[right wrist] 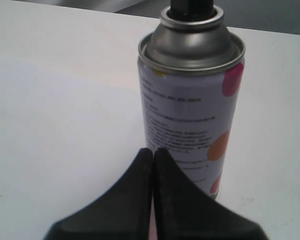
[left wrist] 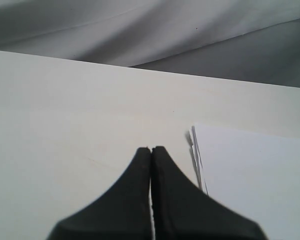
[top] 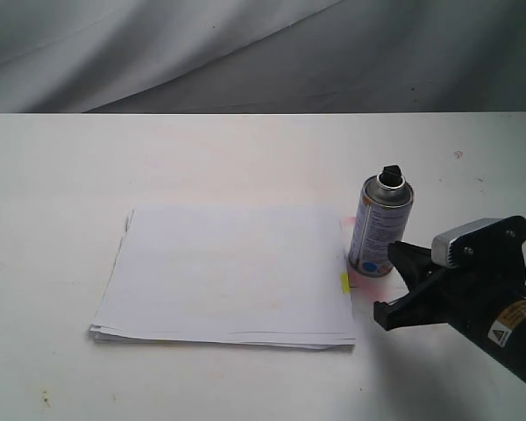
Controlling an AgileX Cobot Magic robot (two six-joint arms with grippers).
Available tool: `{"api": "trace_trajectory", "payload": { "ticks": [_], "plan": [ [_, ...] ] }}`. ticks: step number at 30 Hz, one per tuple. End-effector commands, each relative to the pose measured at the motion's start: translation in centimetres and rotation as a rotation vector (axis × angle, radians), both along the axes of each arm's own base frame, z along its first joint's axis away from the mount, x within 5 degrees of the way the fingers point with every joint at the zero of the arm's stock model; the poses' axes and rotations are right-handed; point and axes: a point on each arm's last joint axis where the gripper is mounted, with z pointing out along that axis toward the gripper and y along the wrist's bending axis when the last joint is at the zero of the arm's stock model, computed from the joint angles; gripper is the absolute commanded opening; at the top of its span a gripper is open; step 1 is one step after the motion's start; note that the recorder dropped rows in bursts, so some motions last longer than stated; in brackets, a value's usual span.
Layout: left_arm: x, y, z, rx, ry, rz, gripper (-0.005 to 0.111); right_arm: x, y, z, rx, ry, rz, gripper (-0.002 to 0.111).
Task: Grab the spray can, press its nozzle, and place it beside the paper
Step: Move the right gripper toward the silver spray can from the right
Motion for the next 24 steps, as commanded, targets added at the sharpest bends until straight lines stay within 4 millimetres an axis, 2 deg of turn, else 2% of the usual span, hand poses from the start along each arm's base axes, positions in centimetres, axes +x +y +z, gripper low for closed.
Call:
{"api": "trace_trajectory", "payload": {
  "ticks": [1,7,9,12,17,19,24],
  "plan": [
    [0.02,0.00,-0.10,0.000,0.000,0.001,0.000,-0.06,0.01,0.03,-0.001,-0.012,0.004,0.000],
    [0.02,0.00,-0.10,0.000,0.000,0.001,0.000,-0.11,-0.10,-0.22,-0.007,0.018,-0.008,0.000],
    [0.02,0.00,-0.10,0.000,0.000,0.001,0.000,-0.18,-0.17,-0.45,-0.018,0.042,-0.012,0.005],
    [0.02,0.00,-0.10,0.000,0.000,0.001,0.000,-0.17,-0.19,-0.45,-0.018,0.042,-0.015,0.028],
    [0.02,0.00,-0.10,0.000,0.000,0.001,0.000,-0.15,-0.23,-0.45,-0.014,0.044,-0.022,0.087],
    [0.02,0.00,-0.10,0.000,0.000,0.001,0.000,-0.15,-0.23,-0.45,-0.014,0.044,-0.022,0.105],
    [0.02,0.00,-0.10,0.000,0.000,0.001,0.000,-0.15,-0.23,-0.45,-0.014,0.044,-0.022,0.105]
  ]
}}
